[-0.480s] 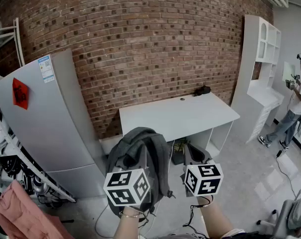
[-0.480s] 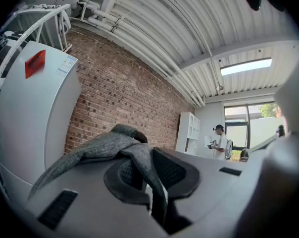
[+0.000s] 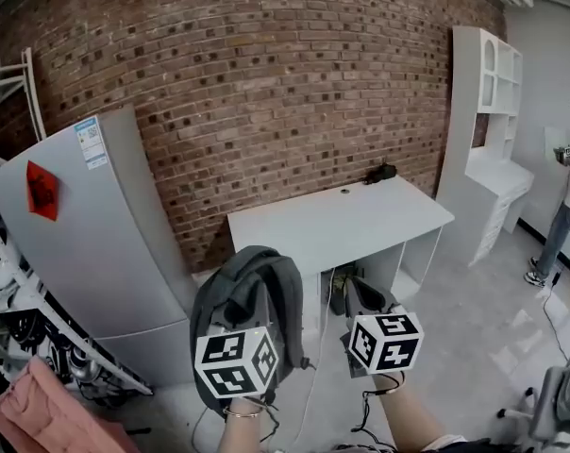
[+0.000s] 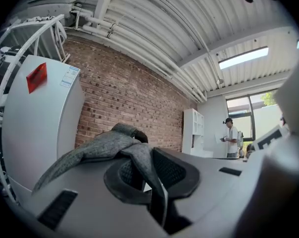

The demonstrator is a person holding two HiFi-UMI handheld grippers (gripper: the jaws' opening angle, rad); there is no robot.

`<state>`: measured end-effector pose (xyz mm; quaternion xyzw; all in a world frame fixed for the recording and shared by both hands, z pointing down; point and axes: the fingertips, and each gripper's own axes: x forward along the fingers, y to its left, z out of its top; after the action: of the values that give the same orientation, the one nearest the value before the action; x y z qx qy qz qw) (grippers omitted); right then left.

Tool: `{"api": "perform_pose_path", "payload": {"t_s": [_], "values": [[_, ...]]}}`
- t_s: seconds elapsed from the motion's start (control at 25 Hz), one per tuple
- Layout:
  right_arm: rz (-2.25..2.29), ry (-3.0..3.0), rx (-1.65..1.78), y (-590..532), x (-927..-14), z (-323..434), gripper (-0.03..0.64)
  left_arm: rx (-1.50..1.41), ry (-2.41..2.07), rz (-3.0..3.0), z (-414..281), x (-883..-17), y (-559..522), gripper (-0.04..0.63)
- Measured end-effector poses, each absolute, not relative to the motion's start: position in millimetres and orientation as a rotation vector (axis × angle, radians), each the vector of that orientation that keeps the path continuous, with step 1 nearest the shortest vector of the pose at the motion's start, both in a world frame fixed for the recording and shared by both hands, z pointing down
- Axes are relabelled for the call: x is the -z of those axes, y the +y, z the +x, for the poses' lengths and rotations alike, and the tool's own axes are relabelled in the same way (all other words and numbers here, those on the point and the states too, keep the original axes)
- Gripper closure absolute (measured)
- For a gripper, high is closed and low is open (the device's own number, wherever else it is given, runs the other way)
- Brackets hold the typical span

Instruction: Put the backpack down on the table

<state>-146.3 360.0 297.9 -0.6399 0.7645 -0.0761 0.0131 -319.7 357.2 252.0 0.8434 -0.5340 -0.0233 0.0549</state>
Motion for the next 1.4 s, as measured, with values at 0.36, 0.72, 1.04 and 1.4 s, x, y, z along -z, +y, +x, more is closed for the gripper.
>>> {"api": "perform_pose_path", "payload": {"t_s": [0.36, 0.72, 1.04, 1.4], "values": [[-2.028, 2.382, 0.299, 340.0, -308.6, -157.7, 0.586, 0.028, -1.639, 2.524, -343.3, -260.9, 339.8, 0.546], [-2.029, 2.38, 0.314, 299.2, -314.1, -153.3, 0.586, 0.066, -1.616, 2.489, -341.7, -271.4, 297.4, 0.546], [-2.018, 2.382, 0.311, 242.0, -313.3, -132.5, 0.586, 0.054, -1.647, 2.486, -323.4, -264.7, 241.8, 0.546], [-1.968, 2.406, 0.298, 165.9, -295.6, -103.3, 0.586, 0.079, -1.689, 2.496, -291.6, -233.9, 175.3, 0.546]]}}
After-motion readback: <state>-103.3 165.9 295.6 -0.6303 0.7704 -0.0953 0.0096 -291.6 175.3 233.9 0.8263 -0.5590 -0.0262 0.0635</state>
